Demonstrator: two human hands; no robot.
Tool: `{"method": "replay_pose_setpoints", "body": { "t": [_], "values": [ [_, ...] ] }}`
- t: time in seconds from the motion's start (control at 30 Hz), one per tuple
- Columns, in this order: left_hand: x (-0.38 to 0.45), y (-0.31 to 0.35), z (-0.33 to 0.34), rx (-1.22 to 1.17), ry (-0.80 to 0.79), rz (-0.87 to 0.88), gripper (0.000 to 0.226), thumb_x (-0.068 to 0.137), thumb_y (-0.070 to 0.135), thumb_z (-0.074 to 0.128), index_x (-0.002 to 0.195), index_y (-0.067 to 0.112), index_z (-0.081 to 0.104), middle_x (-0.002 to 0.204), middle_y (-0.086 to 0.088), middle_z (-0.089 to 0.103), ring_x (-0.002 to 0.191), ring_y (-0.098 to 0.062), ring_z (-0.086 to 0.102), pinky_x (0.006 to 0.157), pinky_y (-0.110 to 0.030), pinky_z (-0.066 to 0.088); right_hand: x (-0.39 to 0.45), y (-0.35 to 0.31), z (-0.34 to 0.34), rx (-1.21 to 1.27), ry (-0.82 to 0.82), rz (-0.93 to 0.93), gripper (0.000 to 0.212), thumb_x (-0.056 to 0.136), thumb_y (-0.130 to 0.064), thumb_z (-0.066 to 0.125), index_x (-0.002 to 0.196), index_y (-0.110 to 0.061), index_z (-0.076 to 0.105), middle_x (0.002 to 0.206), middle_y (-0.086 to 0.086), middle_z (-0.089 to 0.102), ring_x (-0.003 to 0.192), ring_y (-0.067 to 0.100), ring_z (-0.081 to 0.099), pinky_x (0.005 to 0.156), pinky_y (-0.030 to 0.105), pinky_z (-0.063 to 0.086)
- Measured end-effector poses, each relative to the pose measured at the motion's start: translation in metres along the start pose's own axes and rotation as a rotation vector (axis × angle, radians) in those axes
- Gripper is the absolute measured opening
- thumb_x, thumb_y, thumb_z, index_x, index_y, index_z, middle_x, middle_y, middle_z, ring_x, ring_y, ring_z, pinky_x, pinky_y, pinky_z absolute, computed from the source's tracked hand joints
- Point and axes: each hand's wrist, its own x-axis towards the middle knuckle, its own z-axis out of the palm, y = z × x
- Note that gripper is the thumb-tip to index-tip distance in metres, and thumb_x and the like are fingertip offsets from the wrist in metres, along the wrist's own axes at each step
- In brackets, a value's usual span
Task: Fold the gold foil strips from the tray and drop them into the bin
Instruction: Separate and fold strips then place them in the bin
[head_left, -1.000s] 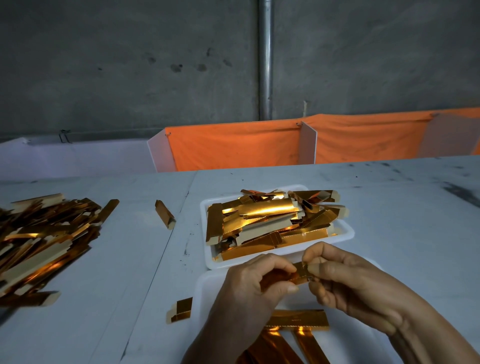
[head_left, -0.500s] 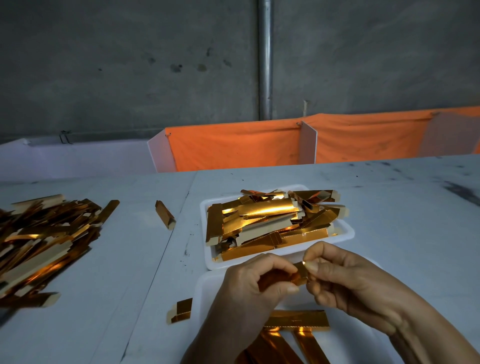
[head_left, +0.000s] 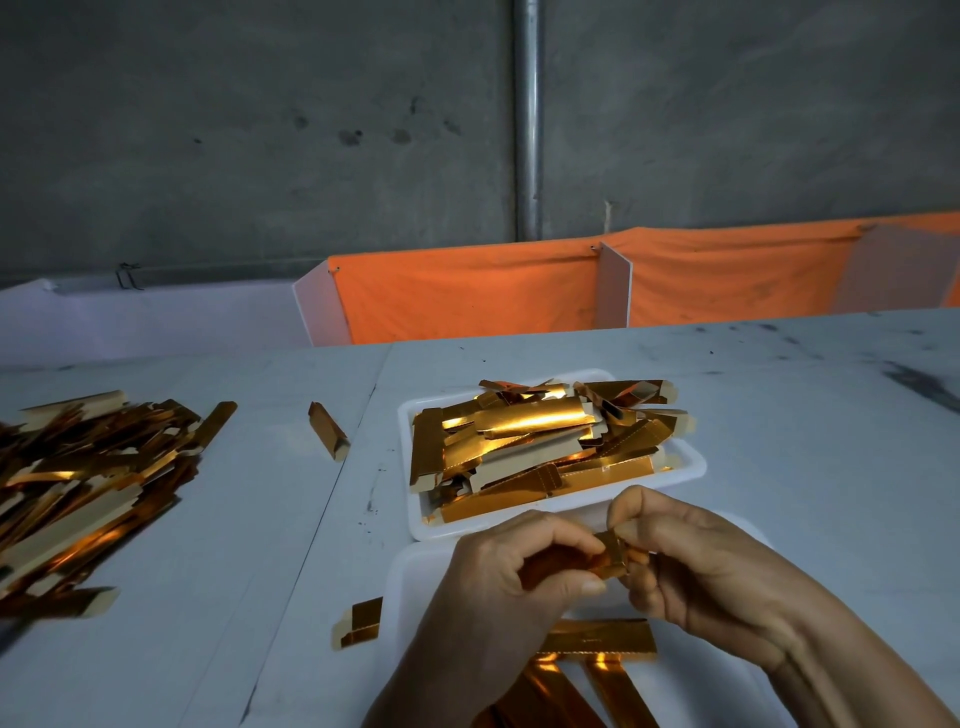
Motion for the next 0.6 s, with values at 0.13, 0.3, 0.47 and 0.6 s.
{"method": "replay_pose_setpoints", "body": {
  "t": [0.13, 0.3, 0.47, 0.6],
  "values": [
    [-0.0007, 0.0004, 0.001, -0.029, 0.007, 0.002, 0.022, 0.077, 0.042, 0.061, 0.097, 0.05, 0.063, 0.105, 0.033, 0.058, 0.106, 0.01, 0.049, 0.082, -0.006, 0.043, -0.0001, 0.0026, -0.0001, 0.01, -0.014, -0.023, 0.007, 0.077, -0.006, 0.06, 0.071, -0.006, 0.063, 0.059, 0.008, 0.045, 0.045, 0.011, 0.047, 0.042, 0.02, 0.044],
    [-0.0015, 0.0004, 0.0005, -0.124, 0.032, 0.008, 0.027, 0.075, 0.043, 0.064, 0.099, 0.053, 0.062, 0.103, 0.025, 0.063, 0.104, 0.002, 0.057, 0.084, -0.02, 0.05, 0.0, 0.0057, -0.0018, 0.108, -0.118, -0.053, 0.013, 0.075, -0.013, 0.079, 0.076, -0.007, 0.068, 0.062, 0.006, 0.05, 0.047, 0.01, 0.051, 0.046, 0.021, 0.047],
    [0.0004, -0.0023, -0.0014, -0.222, 0.027, 0.055, 0.025, 0.073, 0.044, 0.067, 0.098, 0.046, 0.066, 0.104, 0.016, 0.066, 0.103, -0.008, 0.061, 0.086, -0.027, 0.052, 0.0003, 0.005, -0.0034, 0.108, -0.188, -0.098, 0.036, 0.058, -0.022, 0.092, 0.085, -0.009, 0.071, 0.062, 0.004, 0.05, 0.046, 0.01, 0.05, 0.046, 0.021, 0.045],
    [0.0021, -0.0043, -0.002, -0.24, 0.019, 0.079, 0.024, 0.074, 0.042, 0.068, 0.098, 0.045, 0.067, 0.105, 0.015, 0.067, 0.104, -0.009, 0.062, 0.087, -0.028, 0.052, 0.0012, 0.0032, -0.0025, 0.038, -0.164, -0.124, 0.028, 0.064, -0.021, 0.087, 0.081, -0.007, 0.069, 0.061, 0.005, 0.047, 0.045, 0.01, 0.048, 0.045, 0.021, 0.043]
  ]
}}
